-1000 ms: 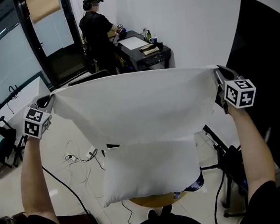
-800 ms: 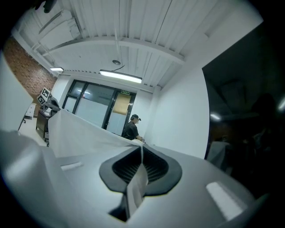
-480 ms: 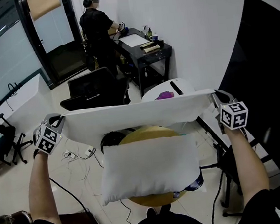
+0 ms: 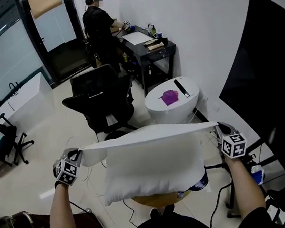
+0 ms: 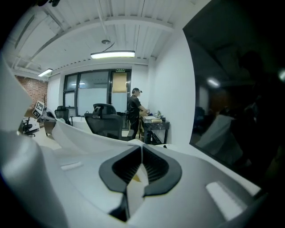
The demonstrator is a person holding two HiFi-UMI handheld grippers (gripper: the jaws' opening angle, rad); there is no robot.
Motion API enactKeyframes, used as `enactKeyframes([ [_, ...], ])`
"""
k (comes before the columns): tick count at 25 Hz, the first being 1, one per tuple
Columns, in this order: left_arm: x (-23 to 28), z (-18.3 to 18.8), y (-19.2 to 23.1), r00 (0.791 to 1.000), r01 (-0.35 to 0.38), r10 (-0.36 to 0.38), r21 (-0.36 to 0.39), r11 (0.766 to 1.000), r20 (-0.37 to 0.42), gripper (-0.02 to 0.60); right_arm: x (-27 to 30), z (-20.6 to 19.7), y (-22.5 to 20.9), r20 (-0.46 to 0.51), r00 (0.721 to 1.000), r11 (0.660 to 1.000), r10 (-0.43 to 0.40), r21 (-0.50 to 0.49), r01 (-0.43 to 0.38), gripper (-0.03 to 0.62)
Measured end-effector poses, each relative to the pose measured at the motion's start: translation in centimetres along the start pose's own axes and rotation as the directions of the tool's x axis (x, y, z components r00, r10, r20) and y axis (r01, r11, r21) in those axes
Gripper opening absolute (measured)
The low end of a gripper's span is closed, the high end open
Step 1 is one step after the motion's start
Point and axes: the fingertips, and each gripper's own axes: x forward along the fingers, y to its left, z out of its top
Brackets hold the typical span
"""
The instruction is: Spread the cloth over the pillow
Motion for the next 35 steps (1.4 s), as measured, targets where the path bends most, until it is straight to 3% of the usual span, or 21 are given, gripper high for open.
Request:
enactKeyframes([
  [6, -0.3, -3.1, -5.9, 0.999, 0.02, -0.017, -0.127, 0.992, 0.028, 0.002, -2.2, -5.4, 0.1, -0.047, 0.998, 0.997, -0.032, 0.069, 0.035, 0.014],
  [13, -2.1, -5.2, -10.6, 0.999, 0.053, -0.053, -0.139, 0.989, -0.003, 0.002, -5.5, -11.2, 0.8, -0.105, 0.993, 0.987, -0.063, 0.138, 0.077, 0.014],
  [18, -3.4, -6.0, -12.0, 0.999, 0.044, -0.044, -0.131, 0.99, 0.005, 0.003, -7.7, -13.3, 1.3, -0.107, 0.992, 0.989, -0.066, 0.124, 0.079, 0.014],
  [35, -12.1, -0.4, -9.5, 0.985, -0.102, 0.102, -0.012, 0.995, 0.139, 0.002, -15.9, -8.3, 1.8, 0.045, 0.988, 0.985, -0.15, 0.088, 0.146, 0.014],
])
